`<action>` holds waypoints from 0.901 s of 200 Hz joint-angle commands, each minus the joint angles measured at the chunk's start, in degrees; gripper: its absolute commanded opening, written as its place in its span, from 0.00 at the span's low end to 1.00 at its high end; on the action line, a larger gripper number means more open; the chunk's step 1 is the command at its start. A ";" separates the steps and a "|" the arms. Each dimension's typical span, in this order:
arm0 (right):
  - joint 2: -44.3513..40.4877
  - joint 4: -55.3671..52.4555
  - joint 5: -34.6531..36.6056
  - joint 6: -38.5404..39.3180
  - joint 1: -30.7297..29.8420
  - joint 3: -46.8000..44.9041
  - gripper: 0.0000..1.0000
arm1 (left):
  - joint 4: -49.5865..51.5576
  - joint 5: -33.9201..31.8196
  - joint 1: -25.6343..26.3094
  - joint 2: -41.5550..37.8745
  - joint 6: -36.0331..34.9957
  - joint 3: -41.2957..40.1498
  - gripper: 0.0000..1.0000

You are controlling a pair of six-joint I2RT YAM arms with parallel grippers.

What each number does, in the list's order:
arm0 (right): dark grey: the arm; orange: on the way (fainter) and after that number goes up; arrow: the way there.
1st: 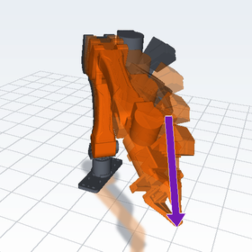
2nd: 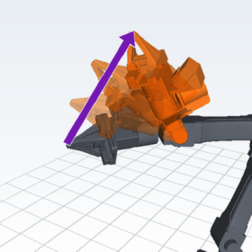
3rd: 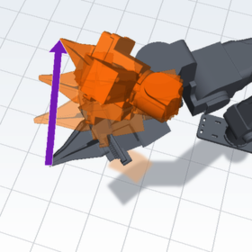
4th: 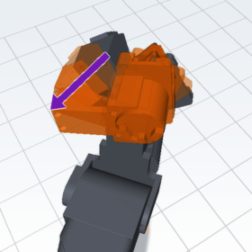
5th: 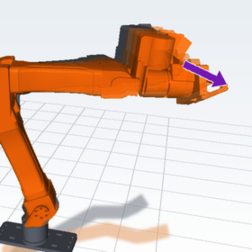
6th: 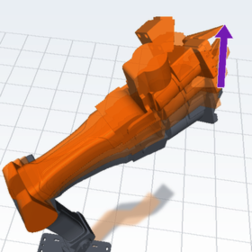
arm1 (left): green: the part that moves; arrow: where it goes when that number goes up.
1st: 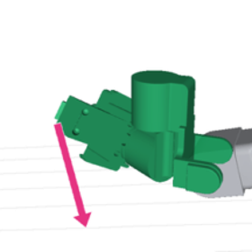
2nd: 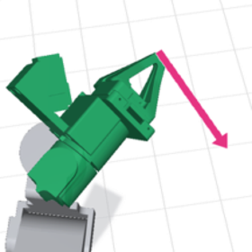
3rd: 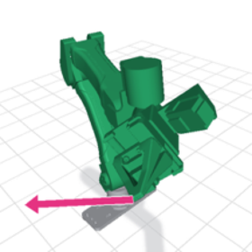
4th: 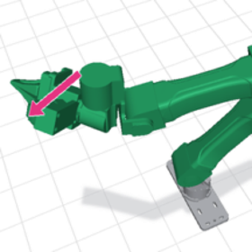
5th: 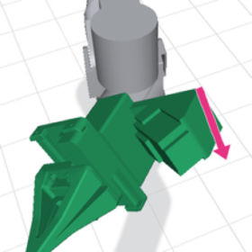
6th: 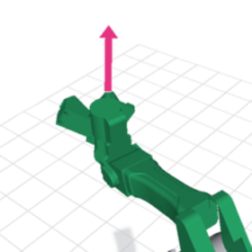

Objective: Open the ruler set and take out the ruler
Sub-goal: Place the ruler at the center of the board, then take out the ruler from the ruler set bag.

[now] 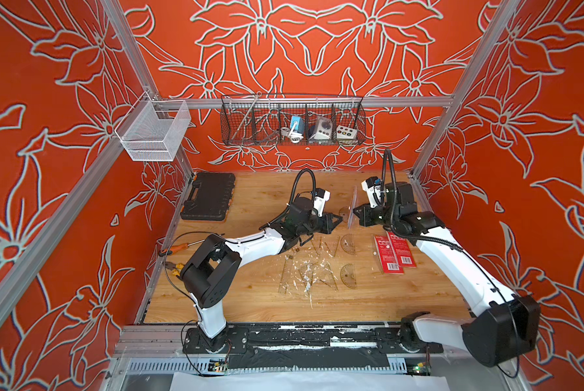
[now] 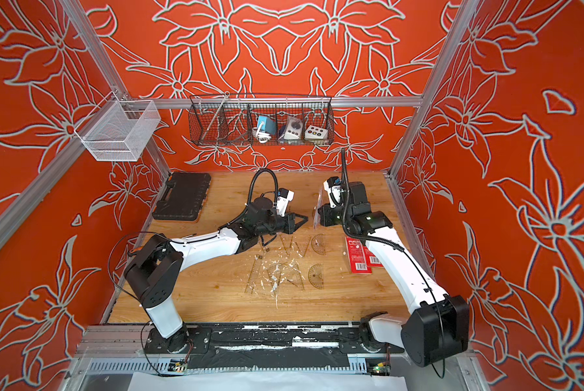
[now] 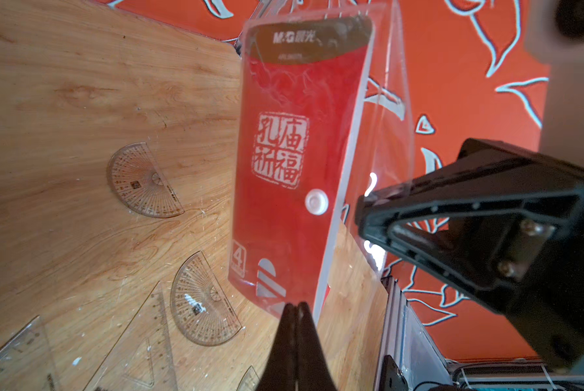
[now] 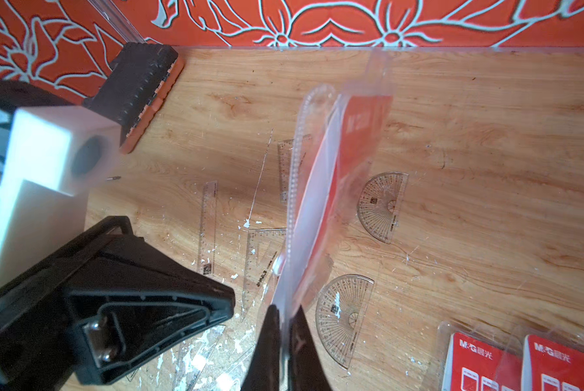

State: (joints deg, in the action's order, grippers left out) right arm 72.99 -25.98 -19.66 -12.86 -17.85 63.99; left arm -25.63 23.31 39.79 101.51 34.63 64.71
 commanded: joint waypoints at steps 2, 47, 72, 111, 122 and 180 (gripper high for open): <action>1.25 0.31 -2.08 -0.66 0.36 0.82 0.00 | -1.75 -0.95 0.55 -2.46 -1.22 0.24 0.00; 2.79 -0.39 -3.07 -1.59 0.36 1.45 0.00 | -0.74 -1.39 1.11 -2.91 -2.49 0.24 0.00; 3.38 -0.45 -4.58 -2.08 0.36 1.93 0.00 | -0.66 -1.41 1.56 -2.42 -2.81 0.46 0.00; 3.53 -0.89 -5.36 -2.65 0.36 2.44 0.00 | 0.97 -1.67 2.56 -0.71 -4.21 2.09 0.00; 3.75 -1.43 -5.65 -2.61 0.35 2.85 0.00 | 1.21 -1.67 2.82 -0.32 -4.46 2.47 0.00; 3.20 -1.91 -6.77 -2.96 0.36 2.85 0.00 | 5.63 -6.32 3.72 0.41 -7.39 3.83 0.00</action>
State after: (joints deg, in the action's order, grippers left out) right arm 76.66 -27.42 -25.15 -15.42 -17.85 65.25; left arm -22.17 20.14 43.20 101.43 29.47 67.94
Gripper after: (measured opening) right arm 0.063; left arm 0.047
